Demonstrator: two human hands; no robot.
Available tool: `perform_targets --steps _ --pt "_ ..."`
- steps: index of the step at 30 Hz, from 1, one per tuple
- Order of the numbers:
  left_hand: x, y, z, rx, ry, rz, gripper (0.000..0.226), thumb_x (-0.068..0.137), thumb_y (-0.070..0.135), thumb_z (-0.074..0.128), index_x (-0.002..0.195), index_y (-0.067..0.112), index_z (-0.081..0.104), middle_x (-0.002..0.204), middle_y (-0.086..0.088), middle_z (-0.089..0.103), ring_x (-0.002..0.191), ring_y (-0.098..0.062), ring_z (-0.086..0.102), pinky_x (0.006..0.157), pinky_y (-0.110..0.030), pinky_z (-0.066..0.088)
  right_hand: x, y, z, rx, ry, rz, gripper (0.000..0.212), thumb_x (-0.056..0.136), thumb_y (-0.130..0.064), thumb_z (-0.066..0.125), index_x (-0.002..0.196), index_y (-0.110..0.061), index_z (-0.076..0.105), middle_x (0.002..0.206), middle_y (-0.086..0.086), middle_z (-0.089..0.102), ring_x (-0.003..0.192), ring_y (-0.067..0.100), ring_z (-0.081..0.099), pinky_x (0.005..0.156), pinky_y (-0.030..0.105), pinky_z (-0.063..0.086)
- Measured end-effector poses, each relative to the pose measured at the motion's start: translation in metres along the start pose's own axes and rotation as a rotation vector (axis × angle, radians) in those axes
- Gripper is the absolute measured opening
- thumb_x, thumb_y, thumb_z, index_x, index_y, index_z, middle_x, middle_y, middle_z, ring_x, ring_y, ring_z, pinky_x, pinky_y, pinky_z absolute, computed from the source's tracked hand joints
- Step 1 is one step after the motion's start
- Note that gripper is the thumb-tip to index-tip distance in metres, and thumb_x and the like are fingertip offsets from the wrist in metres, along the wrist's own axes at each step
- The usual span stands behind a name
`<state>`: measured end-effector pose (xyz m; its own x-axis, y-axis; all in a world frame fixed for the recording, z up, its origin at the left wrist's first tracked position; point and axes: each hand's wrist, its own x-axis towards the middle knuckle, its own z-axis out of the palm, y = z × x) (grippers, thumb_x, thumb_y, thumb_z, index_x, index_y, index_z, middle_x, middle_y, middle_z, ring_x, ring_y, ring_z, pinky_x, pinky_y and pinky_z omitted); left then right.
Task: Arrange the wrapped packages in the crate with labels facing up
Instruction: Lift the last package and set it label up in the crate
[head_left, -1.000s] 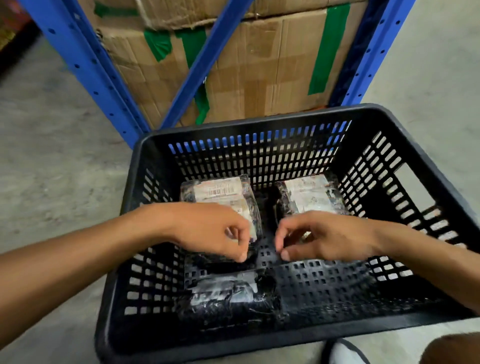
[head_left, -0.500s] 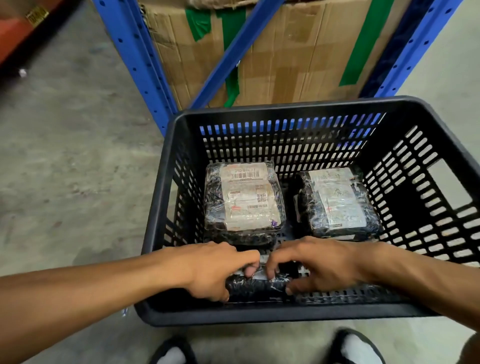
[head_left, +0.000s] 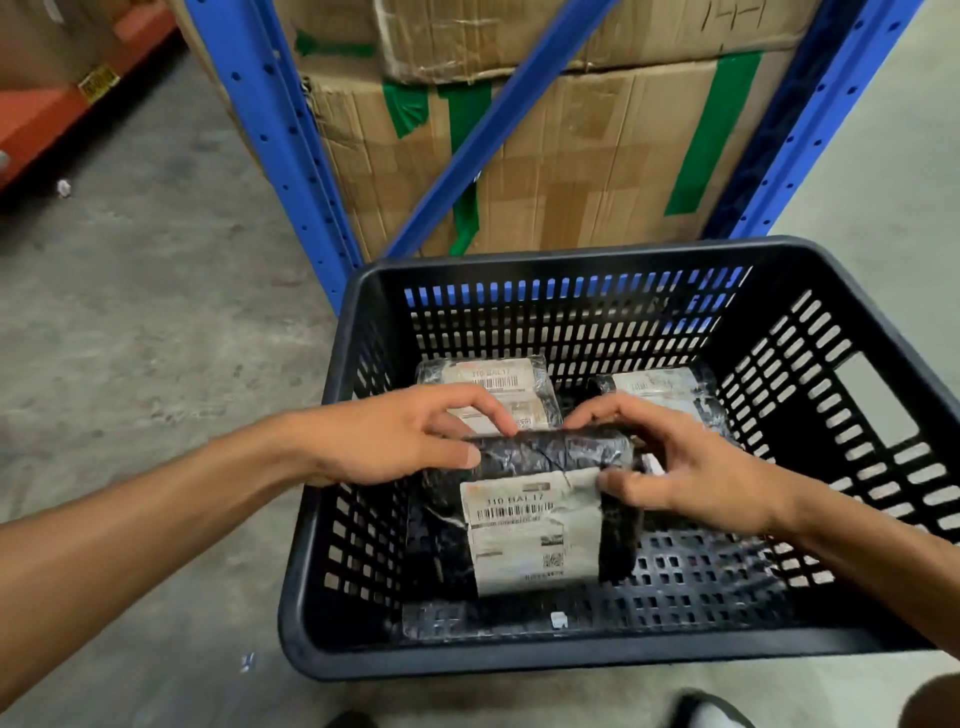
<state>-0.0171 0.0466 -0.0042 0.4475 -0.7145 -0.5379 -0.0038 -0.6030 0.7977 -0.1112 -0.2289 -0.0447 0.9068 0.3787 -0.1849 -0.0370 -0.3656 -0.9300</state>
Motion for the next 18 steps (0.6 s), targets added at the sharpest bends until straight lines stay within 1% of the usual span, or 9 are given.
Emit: perform_targets --steps 3,6,8,9,11,13,14,16,18 --pt "0.005 0.003 -0.011 -0.165 0.174 0.089 0.023 0.102 0.016 0.055 0.113 0.030 0.069 0.123 0.003 0.073 0.118 -0.014 0.065 0.104 -0.035 0.042 0.009 -0.010 -0.005 0.167 0.199 -0.067 0.027 0.090 -0.022 0.063 0.117 -0.028 0.062 0.110 -0.009 0.065 0.099 0.015 0.066 0.079 0.034 0.059" --pt "0.018 0.004 -0.010 -0.474 0.376 0.199 0.021 0.098 0.020 0.058 0.099 0.029 0.076 0.114 -0.001 0.075 0.114 -0.024 0.065 0.100 -0.042 0.049 0.021 -0.022 -0.008 0.255 0.383 -0.130 0.023 0.092 -0.026 0.057 0.113 -0.029 0.066 0.101 -0.011 0.069 0.088 0.007 0.068 0.071 0.023 0.057" --pt "0.024 0.007 -0.006 -0.615 0.482 0.295 0.018 0.089 0.026 0.063 0.102 0.028 0.075 0.111 -0.005 0.075 0.110 -0.025 0.066 0.097 -0.043 0.051 0.030 -0.029 -0.009 0.401 0.459 -0.132 0.019 0.097 -0.022 0.053 0.110 -0.027 0.066 0.090 -0.007 0.071 0.078 0.008 0.067 0.066 0.024 0.057" --pt "0.027 0.007 -0.004 -0.651 0.515 0.336 0.026 0.085 0.029 0.066 0.110 0.030 0.072 0.116 -0.006 0.075 0.113 -0.025 0.065 0.100 -0.044 0.050 0.034 -0.032 -0.011 0.466 0.495 -0.128 0.019 0.099 -0.020 0.051 0.110 -0.026 0.066 0.087 -0.005 0.070 0.075 0.008 0.066 0.064 0.024 0.057" --pt "0.032 0.007 0.002 -0.618 0.546 0.380 0.055 0.080 0.038 0.076 0.132 0.045 0.059 0.141 -0.003 0.062 0.133 -0.021 0.054 0.114 -0.049 0.038 0.040 -0.037 -0.014 0.557 0.553 -0.115 0.020 0.101 -0.019 0.048 0.111 -0.022 0.065 0.088 -0.001 0.070 0.074 0.010 0.065 0.063 0.024 0.058" --pt "0.036 0.008 0.011 -0.470 0.572 0.379 0.079 0.077 0.047 0.082 0.141 0.064 0.038 0.160 0.013 0.037 0.149 -0.012 0.031 0.122 -0.050 0.023 0.044 -0.040 -0.017 0.600 0.591 -0.094 0.020 0.102 -0.020 0.047 0.115 -0.019 0.063 0.090 0.003 0.069 0.076 0.012 0.064 0.064 0.026 0.059" --pt "0.038 0.009 0.015 -0.420 0.603 0.377 0.082 0.080 0.045 0.081 0.143 0.066 0.032 0.161 0.022 0.031 0.150 -0.006 0.024 0.123 -0.048 0.019 0.046 -0.041 -0.019 0.596 0.606 -0.079 0.021 0.102 -0.020 0.047 0.115 -0.019 0.063 0.091 0.004 0.069 0.076 0.013 0.064 0.065 0.027 0.059" --pt "0.042 0.015 0.021 -0.400 0.697 0.376 0.076 0.091 0.033 0.072 0.148 0.060 0.030 0.151 0.034 0.029 0.145 0.003 0.021 0.122 -0.039 0.018 0.048 -0.042 -0.020 0.546 0.633 -0.033 0.022 0.103 -0.022 0.047 0.116 -0.021 0.064 0.094 0.004 0.072 0.077 0.012 0.066 0.067 0.028 0.059" --pt "0.049 0.018 0.027 -0.428 0.756 0.341 0.067 0.097 0.024 0.064 0.148 0.056 0.034 0.148 0.032 0.032 0.141 0.005 0.025 0.118 -0.032 0.023 0.049 -0.039 -0.021 0.449 0.644 0.046 0.026 0.102 -0.026 0.048 0.123 -0.030 0.063 0.106 0.001 0.073 0.084 0.011 0.070 0.077 0.031 0.061"
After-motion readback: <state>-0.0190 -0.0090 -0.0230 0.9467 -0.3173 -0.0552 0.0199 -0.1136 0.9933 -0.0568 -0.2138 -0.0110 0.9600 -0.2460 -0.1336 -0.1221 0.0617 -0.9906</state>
